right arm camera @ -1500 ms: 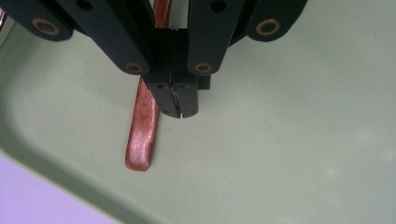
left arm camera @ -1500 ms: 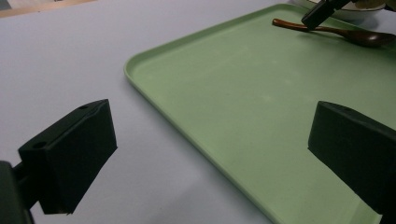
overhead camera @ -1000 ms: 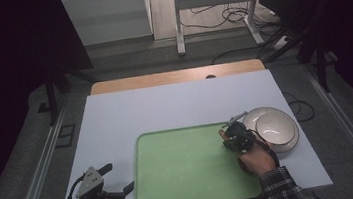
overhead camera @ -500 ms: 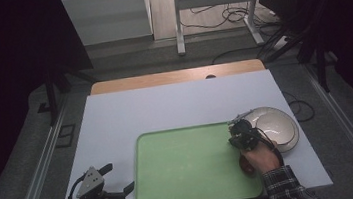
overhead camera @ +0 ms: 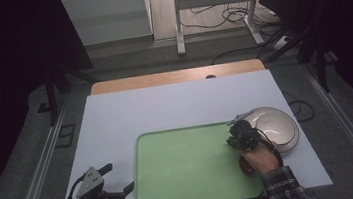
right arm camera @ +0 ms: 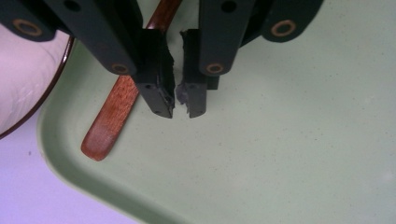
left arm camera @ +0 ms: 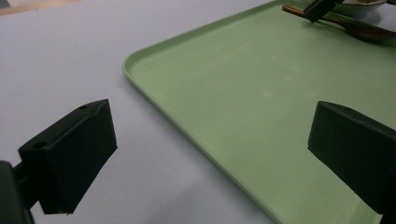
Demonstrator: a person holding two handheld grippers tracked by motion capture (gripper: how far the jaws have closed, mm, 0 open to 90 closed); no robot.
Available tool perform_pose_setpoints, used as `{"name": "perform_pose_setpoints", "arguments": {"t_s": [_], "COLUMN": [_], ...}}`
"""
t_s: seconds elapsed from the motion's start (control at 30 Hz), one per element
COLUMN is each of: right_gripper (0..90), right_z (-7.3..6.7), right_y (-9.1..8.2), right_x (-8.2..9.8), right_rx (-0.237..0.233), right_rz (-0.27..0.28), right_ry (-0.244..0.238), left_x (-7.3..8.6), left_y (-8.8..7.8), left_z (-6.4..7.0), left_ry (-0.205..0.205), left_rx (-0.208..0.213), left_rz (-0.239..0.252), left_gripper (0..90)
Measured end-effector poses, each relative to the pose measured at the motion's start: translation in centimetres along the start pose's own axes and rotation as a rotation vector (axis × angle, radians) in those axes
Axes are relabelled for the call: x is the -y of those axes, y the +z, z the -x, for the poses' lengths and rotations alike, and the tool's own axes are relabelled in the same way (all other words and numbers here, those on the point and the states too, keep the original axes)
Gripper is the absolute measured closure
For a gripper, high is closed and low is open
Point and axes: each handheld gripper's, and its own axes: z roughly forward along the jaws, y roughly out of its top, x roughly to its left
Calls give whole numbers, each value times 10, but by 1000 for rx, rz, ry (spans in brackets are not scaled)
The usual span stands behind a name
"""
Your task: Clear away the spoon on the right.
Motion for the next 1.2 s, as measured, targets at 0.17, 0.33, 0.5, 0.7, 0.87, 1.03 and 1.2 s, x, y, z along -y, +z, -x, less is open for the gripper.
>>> {"name": "perform_pose_setpoints", "arguments": {"t_s": [0.17, 0.33, 0.5, 0.7, 0.87, 1.03, 1.2], "right_gripper": [784, 750, 723, 673, 626, 562, 493], "right_z": [-2, -3, -5, -8, -11, -13, -15], "right_y": [-3, -6, -11, -18, -22, -26, -29], "right_x": [0, -1, -1, -1, -1, -1, -1], "right_rx": [-7, -10, -16, -20, -23, -25, -34], "right_rz": [21, 39, 61, 95, 111, 125, 135], "right_ry": [-10, -20, -23, -34, -41, -48, -53], "left_x": [0, 0, 0, 0, 0, 0, 0], "left_y": [0, 0, 0, 0, 0, 0, 0], "left_z": [0, 0, 0, 0, 0, 0, 0], "left_ry": [-1, 0, -2, -3, 0, -2, -2], "left_rx": [0, 0, 0, 0, 0, -1, -1], "left_rz": [0, 1, 1, 3, 1, 2, 2], "left_gripper": [9, 9, 9, 9, 9, 9, 9]}}
